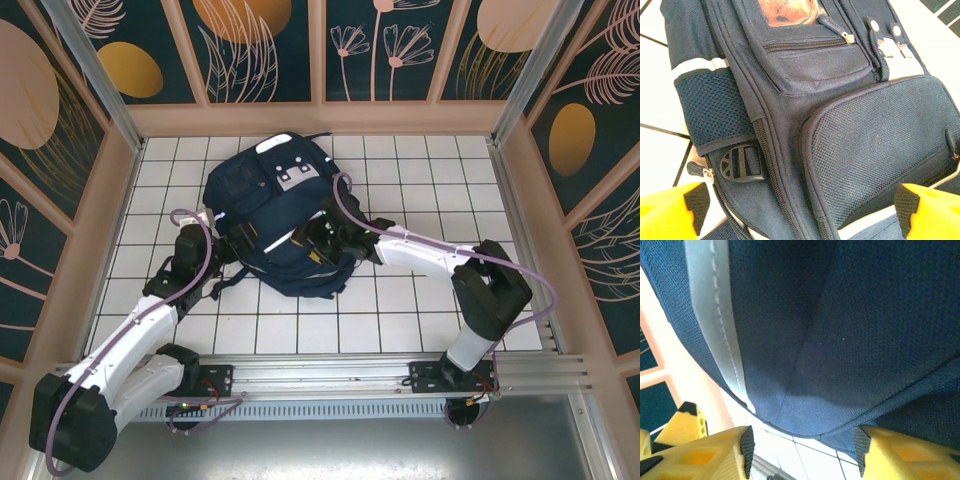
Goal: Pack the student bag
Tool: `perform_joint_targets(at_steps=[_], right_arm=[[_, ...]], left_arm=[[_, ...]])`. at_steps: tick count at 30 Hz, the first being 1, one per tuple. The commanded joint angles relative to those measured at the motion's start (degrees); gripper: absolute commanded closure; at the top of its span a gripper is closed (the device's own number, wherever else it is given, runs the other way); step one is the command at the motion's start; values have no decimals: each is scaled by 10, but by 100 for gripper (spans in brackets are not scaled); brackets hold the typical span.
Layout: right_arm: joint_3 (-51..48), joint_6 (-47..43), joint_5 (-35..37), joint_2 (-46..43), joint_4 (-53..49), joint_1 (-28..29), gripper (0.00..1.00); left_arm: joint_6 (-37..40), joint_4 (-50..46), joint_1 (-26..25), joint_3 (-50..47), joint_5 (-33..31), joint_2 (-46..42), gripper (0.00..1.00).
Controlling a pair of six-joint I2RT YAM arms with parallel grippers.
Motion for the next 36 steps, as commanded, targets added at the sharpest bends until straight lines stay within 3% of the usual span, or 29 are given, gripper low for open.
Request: perform_joint_targets(at_steps=[1, 10, 15, 19, 20, 22, 23, 26, 31, 36], right_arm=[[-21, 4, 59, -28, -4, 7, 40], [-15, -1, 71, -12, 25, 0, 40], [40, -9, 93, 22, 33, -5, 48], [63, -2, 95, 40, 45, -22, 64], [56, 7, 85, 37, 60, -30, 71], [34, 21, 78, 18, 96, -44, 96], [26, 25, 79, 6, 106, -53, 100], [27, 31, 75, -22, 97, -82, 100], [54, 51, 10, -38, 83, -135, 100], [121, 41, -17, -36, 34, -149, 100]], left_arm=[[10, -2, 2, 10, -6, -7, 4], [10, 5, 1, 9, 2, -4, 4], [16, 16, 2, 0, 11, -10, 5], [21, 29, 2, -8, 26, -15, 5], [20, 39, 2, -13, 41, -15, 6], [19, 61, 2, -26, 64, -13, 5], [19, 71, 2, -32, 75, -10, 6], [21, 96, 2, -44, 96, 2, 5], [22, 138, 2, -56, 101, 38, 6], [19, 226, 2, -88, 95, 76, 8]])
